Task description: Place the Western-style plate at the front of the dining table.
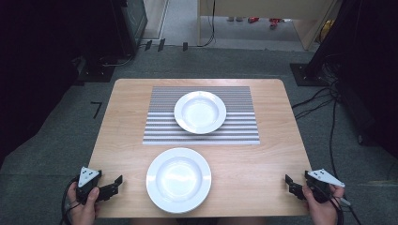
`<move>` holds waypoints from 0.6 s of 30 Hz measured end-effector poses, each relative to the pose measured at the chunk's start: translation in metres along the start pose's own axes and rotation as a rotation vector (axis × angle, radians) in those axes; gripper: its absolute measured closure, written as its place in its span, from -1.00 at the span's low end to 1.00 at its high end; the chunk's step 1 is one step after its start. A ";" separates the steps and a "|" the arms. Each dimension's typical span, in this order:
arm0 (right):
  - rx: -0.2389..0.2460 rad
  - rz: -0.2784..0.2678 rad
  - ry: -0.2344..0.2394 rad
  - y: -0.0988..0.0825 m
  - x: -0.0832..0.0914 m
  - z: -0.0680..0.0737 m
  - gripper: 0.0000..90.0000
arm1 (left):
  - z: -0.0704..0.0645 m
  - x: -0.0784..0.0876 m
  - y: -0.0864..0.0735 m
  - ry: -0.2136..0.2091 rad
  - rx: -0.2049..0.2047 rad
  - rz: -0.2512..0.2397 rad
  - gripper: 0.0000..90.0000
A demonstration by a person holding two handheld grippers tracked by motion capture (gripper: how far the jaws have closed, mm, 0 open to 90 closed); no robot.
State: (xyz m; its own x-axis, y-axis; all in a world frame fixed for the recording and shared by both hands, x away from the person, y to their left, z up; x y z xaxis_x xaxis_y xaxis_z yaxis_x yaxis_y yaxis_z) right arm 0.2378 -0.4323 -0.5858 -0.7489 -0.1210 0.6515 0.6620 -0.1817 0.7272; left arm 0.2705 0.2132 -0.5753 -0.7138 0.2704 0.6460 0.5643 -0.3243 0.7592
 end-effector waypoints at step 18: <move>0.018 -0.010 -0.020 -0.004 -0.002 0.006 -0.70 | -0.005 -0.006 -0.001 0.033 -0.071 0.058 -0.75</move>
State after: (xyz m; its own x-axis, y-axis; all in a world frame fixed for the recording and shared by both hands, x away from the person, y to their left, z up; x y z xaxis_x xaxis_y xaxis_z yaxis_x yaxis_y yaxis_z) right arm 0.2368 -0.4251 -0.5882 -0.7550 -0.0997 0.6481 0.6549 -0.1648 0.7375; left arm 0.2718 0.2074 -0.5805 -0.6948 0.2201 0.6847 0.5748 -0.4021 0.7126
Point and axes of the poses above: each handheld gripper's, and its own axes: x roughly backward along the jaws, y roughly out of its top, z roughly to its left, the point moved 9 cm from there along -x, roughly forward along the jaws, and after that the axes turned 12 degrees about -x, right-handed, at the moved point
